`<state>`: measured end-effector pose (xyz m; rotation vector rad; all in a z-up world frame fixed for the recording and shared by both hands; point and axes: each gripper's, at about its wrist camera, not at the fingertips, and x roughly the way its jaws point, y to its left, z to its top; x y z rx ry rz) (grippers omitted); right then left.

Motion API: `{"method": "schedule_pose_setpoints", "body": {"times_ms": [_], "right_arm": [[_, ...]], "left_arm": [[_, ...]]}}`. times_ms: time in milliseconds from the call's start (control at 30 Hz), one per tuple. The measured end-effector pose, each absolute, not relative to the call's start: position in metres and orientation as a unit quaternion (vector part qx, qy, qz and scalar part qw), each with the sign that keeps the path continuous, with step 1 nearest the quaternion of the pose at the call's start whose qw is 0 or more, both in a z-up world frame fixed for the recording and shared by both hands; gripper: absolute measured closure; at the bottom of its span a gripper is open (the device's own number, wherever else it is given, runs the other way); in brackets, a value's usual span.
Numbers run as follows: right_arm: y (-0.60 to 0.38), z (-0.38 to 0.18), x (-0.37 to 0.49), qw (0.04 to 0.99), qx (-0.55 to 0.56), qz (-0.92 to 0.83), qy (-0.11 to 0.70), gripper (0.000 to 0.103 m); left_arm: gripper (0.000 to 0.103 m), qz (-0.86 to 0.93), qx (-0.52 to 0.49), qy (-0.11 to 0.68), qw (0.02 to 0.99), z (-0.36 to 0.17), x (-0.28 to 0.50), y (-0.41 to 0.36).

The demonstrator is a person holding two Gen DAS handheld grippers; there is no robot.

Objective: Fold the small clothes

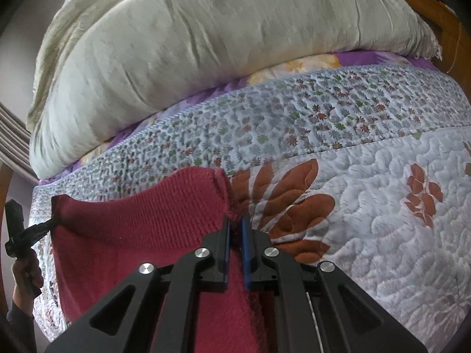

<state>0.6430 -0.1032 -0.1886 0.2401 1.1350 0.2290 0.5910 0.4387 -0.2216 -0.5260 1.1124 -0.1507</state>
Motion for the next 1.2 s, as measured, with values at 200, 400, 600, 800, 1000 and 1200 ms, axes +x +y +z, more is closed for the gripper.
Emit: {"method": "schedule_pose_setpoints", "body": {"times_ms": [200,400,600,800,1000,1200], "right_arm": [[-0.102,-0.209,0.655,0.826,0.117,0.104,0.541,0.097],[-0.104,-0.226,0.663,0.82,0.125,0.099,0.549,0.097],[-0.104,-0.235,0.665,0.817,0.127,0.095,0.555,0.097],[-0.104,-0.242,0.666,0.811,0.124,0.088,0.565,0.096],[-0.11,-0.206,0.636,0.837,0.13,0.097,0.523,0.047],[-0.097,-0.227,0.593,0.785,0.203,0.176,0.558,0.066]], "left_arm": [[0.095,-0.048,-0.267,0.543,0.795,-0.259,0.6,0.45],[0.095,-0.047,-0.27,0.548,0.791,-0.271,0.602,0.453],[0.095,-0.043,-0.269,0.55,0.79,-0.279,0.602,0.455],[0.093,-0.03,-0.259,0.551,0.793,-0.272,0.603,0.454],[0.081,-0.016,-0.278,0.46,0.843,-0.197,0.56,0.445],[0.083,-0.148,-0.305,0.533,0.775,-0.238,0.544,0.387]]}}
